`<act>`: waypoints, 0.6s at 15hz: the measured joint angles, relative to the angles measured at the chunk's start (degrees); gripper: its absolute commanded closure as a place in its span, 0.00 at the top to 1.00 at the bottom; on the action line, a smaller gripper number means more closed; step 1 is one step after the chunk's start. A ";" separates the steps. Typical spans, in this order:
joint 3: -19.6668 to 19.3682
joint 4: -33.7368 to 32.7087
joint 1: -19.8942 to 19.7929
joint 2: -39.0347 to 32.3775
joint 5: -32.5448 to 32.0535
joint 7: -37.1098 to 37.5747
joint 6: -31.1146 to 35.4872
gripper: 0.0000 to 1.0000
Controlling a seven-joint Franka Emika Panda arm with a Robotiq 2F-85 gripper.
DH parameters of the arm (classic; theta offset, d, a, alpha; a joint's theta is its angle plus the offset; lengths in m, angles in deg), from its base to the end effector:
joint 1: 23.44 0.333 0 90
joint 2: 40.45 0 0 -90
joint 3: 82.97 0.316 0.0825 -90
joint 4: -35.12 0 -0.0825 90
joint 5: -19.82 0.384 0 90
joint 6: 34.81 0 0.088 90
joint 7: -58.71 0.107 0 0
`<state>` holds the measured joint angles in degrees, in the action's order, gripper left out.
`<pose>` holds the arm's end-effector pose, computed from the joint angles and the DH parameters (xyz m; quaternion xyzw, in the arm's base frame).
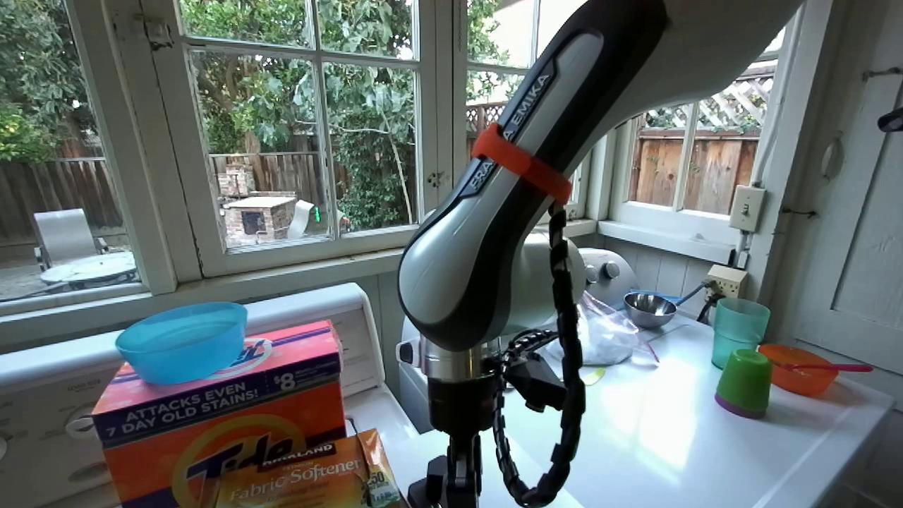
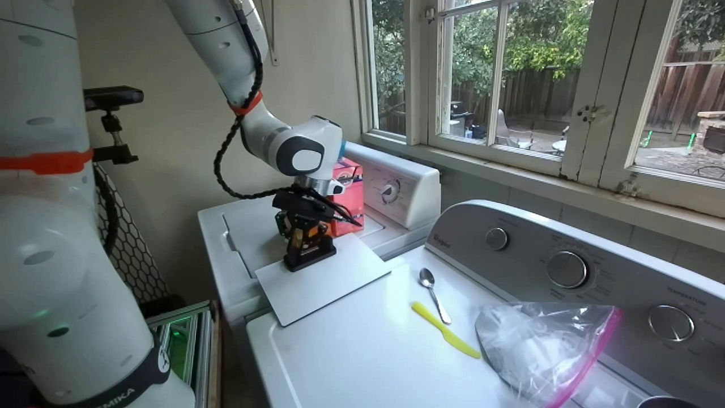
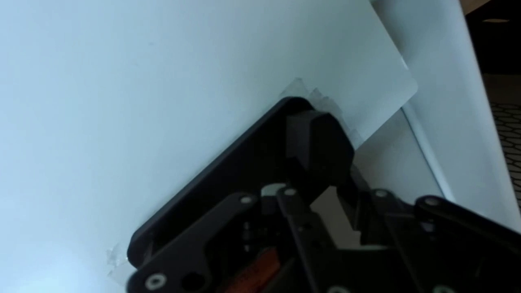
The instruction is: Move the white thing to the left
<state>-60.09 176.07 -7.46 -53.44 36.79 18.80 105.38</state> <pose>0.3507 0.2928 0.1972 -0.8337 -0.5256 0.1135 0.1258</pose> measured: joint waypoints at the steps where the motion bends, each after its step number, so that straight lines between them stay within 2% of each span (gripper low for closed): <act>1: 0.23 0.01 -0.17 -0.24 -0.01 0.00 0.32 0.07; 9: 1.59 0.18 -1.23 -1.64 -0.21 -0.49 2.52 0.07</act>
<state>-58.50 176.25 -8.69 -55.08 36.58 18.32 107.91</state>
